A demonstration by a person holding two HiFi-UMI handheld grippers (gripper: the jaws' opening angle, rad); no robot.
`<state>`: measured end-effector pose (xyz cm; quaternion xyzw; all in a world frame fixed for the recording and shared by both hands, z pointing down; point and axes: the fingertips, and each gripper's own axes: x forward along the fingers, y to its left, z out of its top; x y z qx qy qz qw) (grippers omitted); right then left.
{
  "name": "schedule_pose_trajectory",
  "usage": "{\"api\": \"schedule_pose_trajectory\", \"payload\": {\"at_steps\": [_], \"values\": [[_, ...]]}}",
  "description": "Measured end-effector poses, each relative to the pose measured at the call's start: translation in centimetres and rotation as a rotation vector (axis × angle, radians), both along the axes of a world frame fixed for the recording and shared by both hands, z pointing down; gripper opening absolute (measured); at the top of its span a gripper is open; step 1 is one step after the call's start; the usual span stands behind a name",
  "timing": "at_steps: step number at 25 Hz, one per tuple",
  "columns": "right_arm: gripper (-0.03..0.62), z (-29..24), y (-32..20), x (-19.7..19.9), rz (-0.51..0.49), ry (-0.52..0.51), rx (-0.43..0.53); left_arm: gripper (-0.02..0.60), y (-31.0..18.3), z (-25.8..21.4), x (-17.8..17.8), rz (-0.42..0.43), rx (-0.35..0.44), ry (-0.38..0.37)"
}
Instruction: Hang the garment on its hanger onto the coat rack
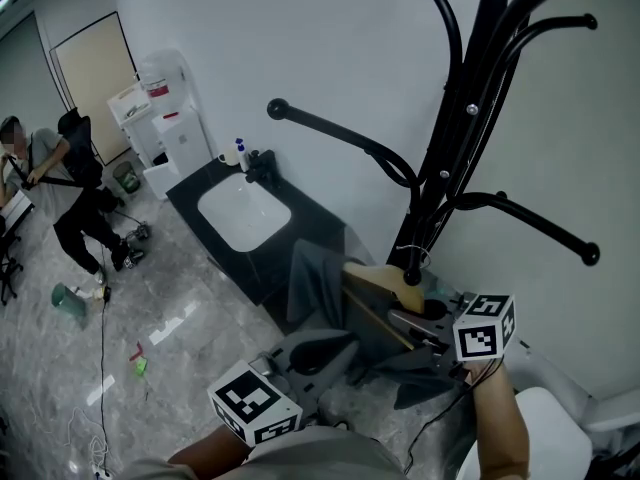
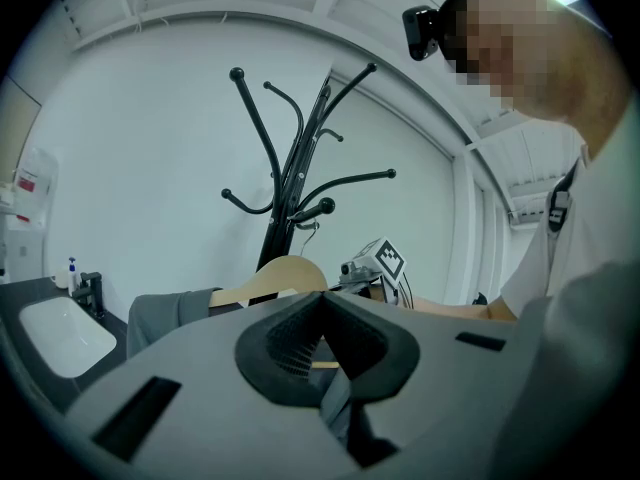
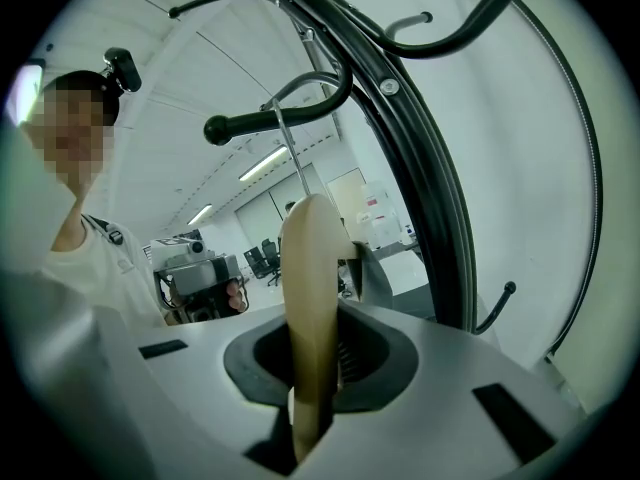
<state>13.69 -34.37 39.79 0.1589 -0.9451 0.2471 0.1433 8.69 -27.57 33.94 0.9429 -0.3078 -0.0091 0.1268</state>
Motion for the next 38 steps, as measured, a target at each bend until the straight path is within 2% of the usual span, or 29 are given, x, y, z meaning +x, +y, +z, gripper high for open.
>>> {"api": "schedule_pose_trajectory", "payload": {"at_steps": [4,6,9,14,20,26,31,38], "values": [[0.04,0.3,-1.6,0.5,0.051,0.017,0.047,0.006,-0.3,0.2,0.6,0.003,-0.003,-0.002],[0.063,0.1,-2.6,1.3,0.102,0.028,0.109,0.005,-0.3,0.3,0.9,0.001,-0.007,-0.002],[0.131,-0.4,-3.5,2.6,0.16,0.043,0.185,0.005,-0.1,0.3,1.4,0.001,-0.011,-0.006],[0.133,-2.8,-2.9,4.4,0.235,0.02,0.293,0.005,0.2,0.2,2.7,0.019,-0.005,-0.01],[0.13,-6.2,0.2,5.7,0.311,-0.008,0.366,0.005,1.0,0.5,4.1,0.044,-0.012,-0.024],[0.037,-6.0,4.8,4.6,0.36,0.029,0.374,0.006,2.2,1.3,5.6,0.058,-0.017,-0.056],[0.017,-5.1,7.8,3.6,0.393,-0.004,0.327,0.005,3.4,2.1,6.1,0.058,-0.018,-0.094],[0.017,-4.8,10.1,3.2,0.406,-0.035,0.3,0.005,5.2,2.5,6.0,0.056,-0.027,-0.097]]}}
